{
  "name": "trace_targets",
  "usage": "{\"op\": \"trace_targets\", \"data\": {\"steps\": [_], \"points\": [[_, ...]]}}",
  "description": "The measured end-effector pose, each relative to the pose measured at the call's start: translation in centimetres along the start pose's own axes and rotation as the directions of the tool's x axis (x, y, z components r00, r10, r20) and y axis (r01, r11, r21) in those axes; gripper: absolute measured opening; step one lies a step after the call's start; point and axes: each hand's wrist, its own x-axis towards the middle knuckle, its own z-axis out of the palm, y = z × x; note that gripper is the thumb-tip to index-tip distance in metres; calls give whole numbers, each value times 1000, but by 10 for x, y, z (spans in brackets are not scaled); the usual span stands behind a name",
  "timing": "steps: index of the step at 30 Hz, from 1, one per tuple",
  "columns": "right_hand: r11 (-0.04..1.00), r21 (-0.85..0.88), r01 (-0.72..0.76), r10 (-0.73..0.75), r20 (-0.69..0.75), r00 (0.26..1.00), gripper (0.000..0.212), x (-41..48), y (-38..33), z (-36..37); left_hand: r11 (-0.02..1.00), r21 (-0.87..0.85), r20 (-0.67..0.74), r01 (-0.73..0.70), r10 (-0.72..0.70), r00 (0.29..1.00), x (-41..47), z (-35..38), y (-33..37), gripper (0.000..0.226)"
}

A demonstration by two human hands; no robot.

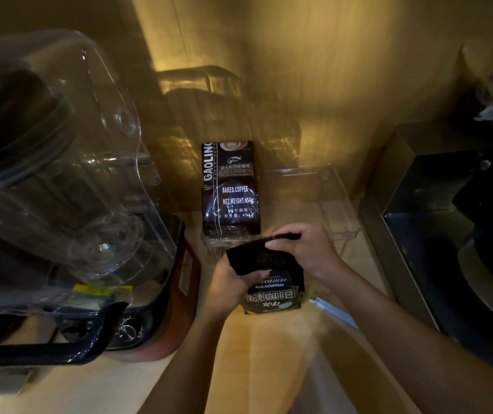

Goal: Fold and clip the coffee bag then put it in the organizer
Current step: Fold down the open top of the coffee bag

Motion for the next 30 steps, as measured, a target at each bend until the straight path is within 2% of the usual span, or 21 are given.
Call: {"op": "trace_targets", "data": {"steps": [3, 5, 7, 10, 12, 14, 16, 18, 20, 23, 30], "points": [[998, 64, -23, 23, -7, 1000, 28, 1, 2, -6, 992, 35, 25, -124, 123, 992, 1, -5, 23, 57], [989, 138, -59, 67, -57, 996, 35, 0, 6, -5, 955, 193, 62, -228, 219, 974, 2, -5, 41, 49], [983, 168, -69, 85, -91, 992, 47, 0, 8, -4, 821, 441, 136, -362, 338, 931, 7, -4, 55, 41], [983, 175, -61, 80, -104, 991, 51, 0, 10, -2, 500, 713, 276, -492, 445, 852, 17, 0, 67, 37], [990, 131, -53, 70, -124, 990, 47, 1, 11, 0, 349, 759, 350, -549, 492, 797, 22, 6, 70, 28], [994, 96, -51, 66, -161, 985, 45, 1, 12, 3, 281, 743, 414, -608, 520, 747, 23, 11, 73, 16], [989, 133, -60, 85, -197, 977, 45, 0, 16, 4, 245, 717, 455, -653, 545, 704, 25, 12, 74, 8], [985, 154, -82, 109, -183, 977, 41, 0, 19, 2, 250, 692, 467, -678, 561, 684, 26, 13, 74, 13], [980, 171, -106, 130, -134, 982, 34, 1, 26, -2, 281, 672, 453, -685, 576, 681, 27, 13, 73, 23], [962, 219, -163, 183, -72, 981, 28, -3, 44, -7, 301, 656, 439, -692, 593, 675, 26, 13, 71, 25], [951, 208, -229, 243, -40, 969, 33, -9, 67, -11, 284, 680, 464, -676, 548, 696, 28, 21, 72, 8]]}}
